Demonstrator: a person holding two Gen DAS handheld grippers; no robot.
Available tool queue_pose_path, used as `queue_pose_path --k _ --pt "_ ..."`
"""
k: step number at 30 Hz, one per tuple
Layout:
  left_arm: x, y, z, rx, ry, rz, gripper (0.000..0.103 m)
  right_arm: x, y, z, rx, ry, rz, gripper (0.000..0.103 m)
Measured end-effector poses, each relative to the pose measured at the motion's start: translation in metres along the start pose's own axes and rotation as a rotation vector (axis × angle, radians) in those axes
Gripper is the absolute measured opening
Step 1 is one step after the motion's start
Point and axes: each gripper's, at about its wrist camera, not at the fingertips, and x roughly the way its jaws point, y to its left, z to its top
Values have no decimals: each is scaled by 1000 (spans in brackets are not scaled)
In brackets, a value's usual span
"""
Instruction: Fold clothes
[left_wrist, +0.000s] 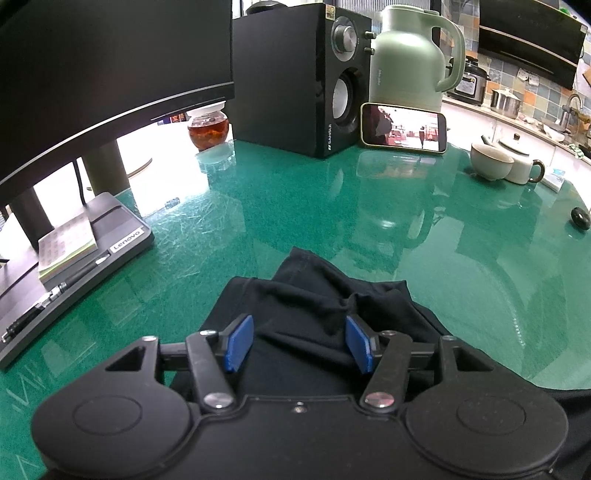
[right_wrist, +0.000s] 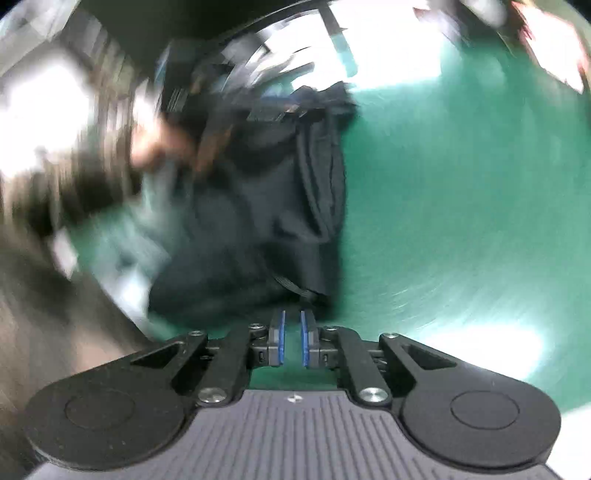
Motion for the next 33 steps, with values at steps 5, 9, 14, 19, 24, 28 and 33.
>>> queue_pose_path --k 5,9,14,19,24,28,33 --pt "0 0 1 3 1 -2 55 7 -22 -12 298 -125 97 23" --pt "0 0 2 3 3 -1 55 9 -38 -21 491 -207 144 35" --pt "0 0 1 6 1 -1 55 7 -51 -30 628 -285 151 39" --pt "1 -1 1 3 -5 6 56 14 -53 -26 705 -388 112 42" --pt "1 -2 1 3 -8 11 56 20 -37 -19 621 -411 86 12" --pt "3 -2 1 -7 -17 27 56 3 -35 -31 630 -442 101 5" --pt "6 -4 4 8 -18 24 57 -2 -54 -52 756 -454 37 34"
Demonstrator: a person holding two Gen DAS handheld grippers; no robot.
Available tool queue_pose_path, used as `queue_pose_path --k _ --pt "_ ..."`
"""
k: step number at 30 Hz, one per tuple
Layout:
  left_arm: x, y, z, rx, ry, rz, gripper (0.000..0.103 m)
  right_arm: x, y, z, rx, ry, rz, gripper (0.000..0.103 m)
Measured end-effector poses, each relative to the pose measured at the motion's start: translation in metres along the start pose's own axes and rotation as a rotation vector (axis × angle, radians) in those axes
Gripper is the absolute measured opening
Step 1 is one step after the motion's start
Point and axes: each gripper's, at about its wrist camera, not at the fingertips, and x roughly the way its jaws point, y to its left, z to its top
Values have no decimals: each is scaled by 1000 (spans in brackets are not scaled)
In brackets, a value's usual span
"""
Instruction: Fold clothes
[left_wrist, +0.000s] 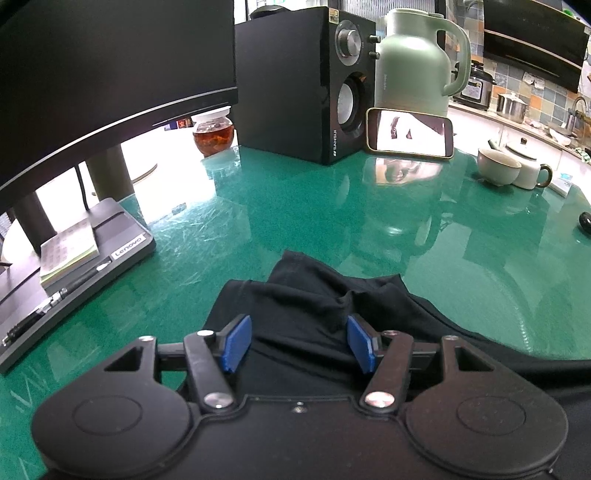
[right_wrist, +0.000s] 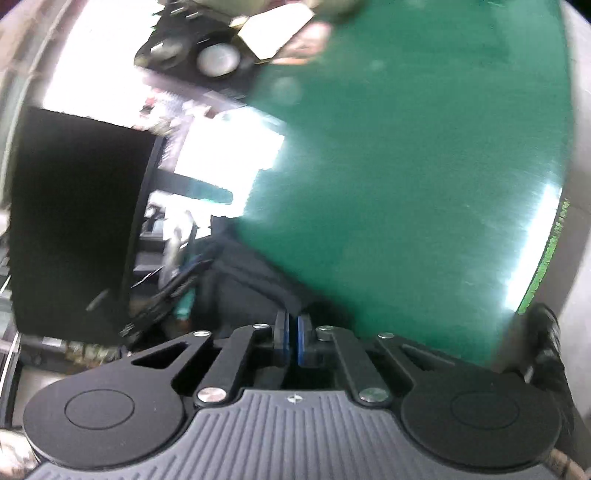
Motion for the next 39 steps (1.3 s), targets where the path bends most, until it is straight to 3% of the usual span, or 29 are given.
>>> queue_pose_path --k 2,4,5,8,9,10,14,18,20,21,22,24,26,27,33,35,39 --pt "-3 2 3 20 7 3 57 -2 -14 3 134 7 32 64" --pt "-16 13 8 6 -34 17 61 -6 -7 2 58 6 32 61" --pt "-24 21 10 -11 -60 25 68 -8 -3 1 15 5 31 58" --pt "-38 46 15 -39 -89 47 71 -6 34 -4 -293 -14 -14 50" --pt "-39 55 17 -26 -70 57 70 -7 38 -4 -324 -16 -18 45" --pt "-38 59 17 -16 -60 58 69 1 61 -8 -520 -31 -38 43" --pt "-29 69 20 63 27 -15 46 36 100 -10 -801 -5 -36 42" --pt "-19 59 32 152 44 -122 46 66 112 0 -928 38 -66 43" --pt "-21 50 39 213 24 -181 47 63 111 1 -946 57 -78 45" --pt "-20 40 48 288 31 -262 47 65 111 3 -955 70 -87 49" --pt "-19 37 49 303 35 -275 47 67 110 4 -950 72 -95 50" --pt "-6 15 56 464 114 -399 44 69 107 6 -941 77 -112 50" --pt "10 1 56 557 192 -439 19 72 105 8 -924 80 -110 51" --pt "16 -2 57 576 212 -447 16 74 105 8 -922 79 -110 51" --pt "40 -7 73 608 283 -511 15 81 106 18 -923 103 -70 52" --pt "40 -7 77 621 283 -514 7 84 106 19 -926 109 -60 52" --pt "49 -1 85 528 273 -522 3 89 108 8 -992 108 -34 52"
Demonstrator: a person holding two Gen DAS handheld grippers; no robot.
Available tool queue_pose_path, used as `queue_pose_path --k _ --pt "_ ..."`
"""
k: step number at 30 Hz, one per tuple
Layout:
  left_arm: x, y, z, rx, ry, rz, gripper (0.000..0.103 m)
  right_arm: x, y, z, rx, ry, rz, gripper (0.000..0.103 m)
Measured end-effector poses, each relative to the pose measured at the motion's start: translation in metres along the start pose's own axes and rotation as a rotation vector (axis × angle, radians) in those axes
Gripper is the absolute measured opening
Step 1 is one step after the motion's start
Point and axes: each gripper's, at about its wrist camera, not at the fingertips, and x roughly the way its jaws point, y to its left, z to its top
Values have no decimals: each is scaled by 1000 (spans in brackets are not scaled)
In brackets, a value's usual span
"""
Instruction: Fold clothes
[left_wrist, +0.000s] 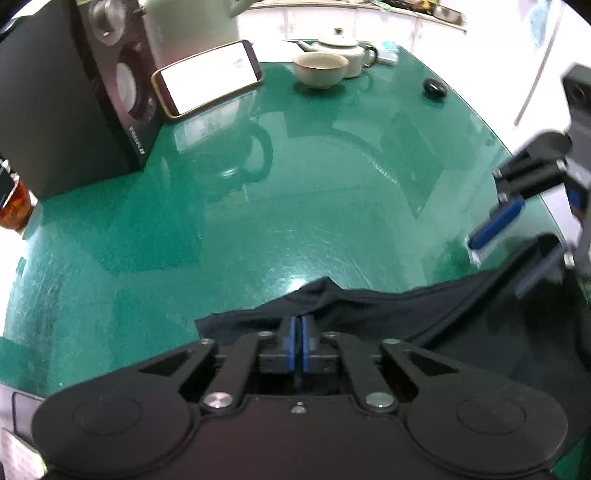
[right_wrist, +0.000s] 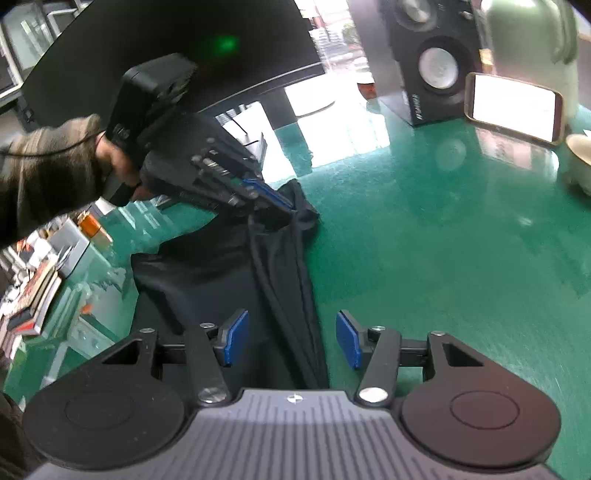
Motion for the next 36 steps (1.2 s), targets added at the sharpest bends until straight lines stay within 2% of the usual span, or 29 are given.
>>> queue_pose_path --k 2,4,6,8,10,12,13,14,16,19,21,23,25,27,29,34,36 --pt "1 8 3 -67 -40 3 2 5 7 -4 -28 13 24 49" --pt "4 15 6 -144 -88 52 2 11 12 -8 -38 44 41 47" --pt "1 30 5 -246 -135 164 8 13 13 -11 -29 55 43 48" --pt "-10 40 -3 -320 -172 150 27 6 8 -6 13 21 53 48" --pt "-34 42 -17 -391 -228 206 35 1 0 0 53 -18 49 48" --pt "-75 29 -52 -476 -307 233 42 -1 -16 8 114 -63 34 48" --pt "-84 23 -63 -488 -312 245 45 2 -25 14 137 -80 38 48" --pt "-100 4 -88 -510 -291 293 45 6 -33 19 159 -96 41 46" --pt "-114 -25 -128 -563 -225 323 45 17 -38 29 123 -101 49 42" --pt "-119 -51 -162 -654 -171 294 45 40 -37 46 27 -89 70 40" --pt "-119 -73 -175 -697 -171 286 45 56 -33 59 -25 -78 99 40" --pt "-113 -89 -176 -720 -215 251 45 77 -22 75 -101 -59 125 40" --pt "-104 -97 -170 -711 -242 208 45 87 -20 80 -124 -38 129 40" --pt "-88 -100 -167 -694 -218 182 45 103 -14 88 -163 -2 135 40" --pt "-86 -98 -170 -710 -222 184 45 115 -8 93 -197 40 128 41" --pt "-95 -92 -192 -805 -258 236 53 122 0 99 -242 42 148 40" --pt "-96 -90 -197 -826 -258 254 53 132 4 100 -286 69 144 28"
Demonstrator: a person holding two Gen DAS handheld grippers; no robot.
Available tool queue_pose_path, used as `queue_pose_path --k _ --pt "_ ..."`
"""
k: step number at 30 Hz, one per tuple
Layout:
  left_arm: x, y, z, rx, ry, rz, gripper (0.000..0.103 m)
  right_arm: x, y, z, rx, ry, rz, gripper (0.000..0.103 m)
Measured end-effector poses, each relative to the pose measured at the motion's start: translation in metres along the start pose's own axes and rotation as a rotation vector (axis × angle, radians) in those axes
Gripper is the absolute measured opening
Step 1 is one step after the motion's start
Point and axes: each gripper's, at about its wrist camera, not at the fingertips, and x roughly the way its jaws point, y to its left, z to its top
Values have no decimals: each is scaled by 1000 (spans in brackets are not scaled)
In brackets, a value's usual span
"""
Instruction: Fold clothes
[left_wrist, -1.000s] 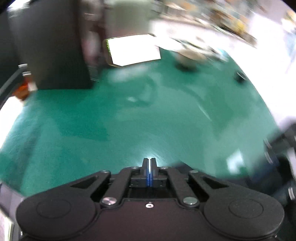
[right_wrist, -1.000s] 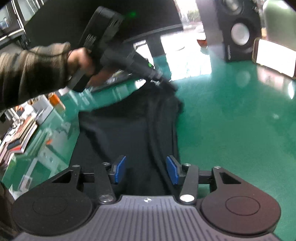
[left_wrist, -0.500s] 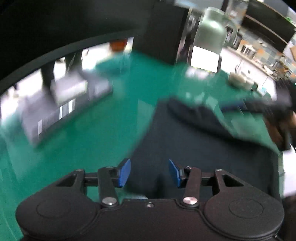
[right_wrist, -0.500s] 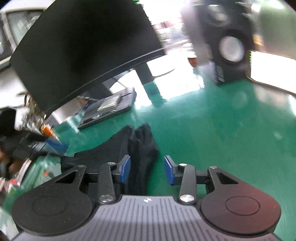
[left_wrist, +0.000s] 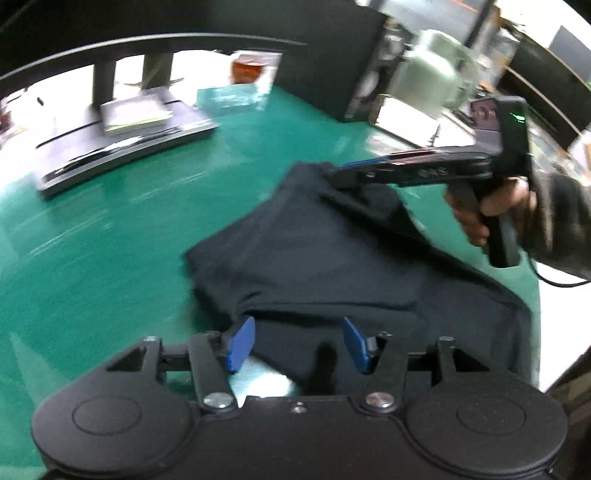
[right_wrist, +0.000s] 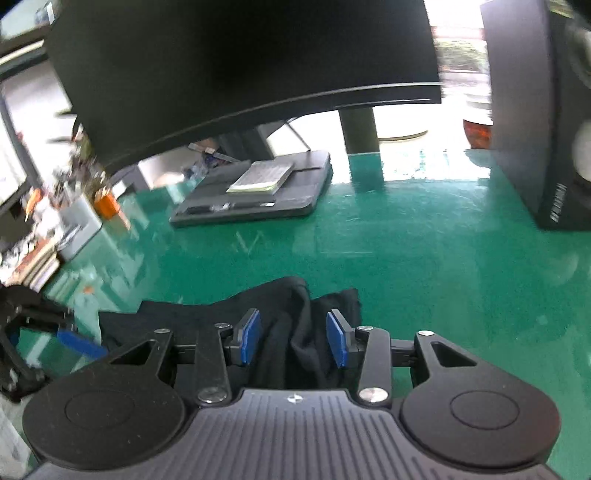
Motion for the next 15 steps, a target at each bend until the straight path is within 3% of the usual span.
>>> queue_pose_path --k 2,3,6,8,10,15 --pt "-3 3 2 -10 -7 14 54 10 0 3 -13 37 -14 15" --pt "-5 2 3 -10 -9 18 54 12 -1 5 -4 34 -13 3" --pt "-12 3 7 -11 -32 27 55 6 -7 9 46 -2 7 2" --pt "-17 2 8 -13 -56 30 60 -18 -14 11 108 -112 14 1" --pt "-20 3 10 -22 -79 29 69 -21 -26 5 171 -119 -27 1" --pt "-13 1 16 -23 -81 33 70 -12 -39 -10 190 -84 -128 2"
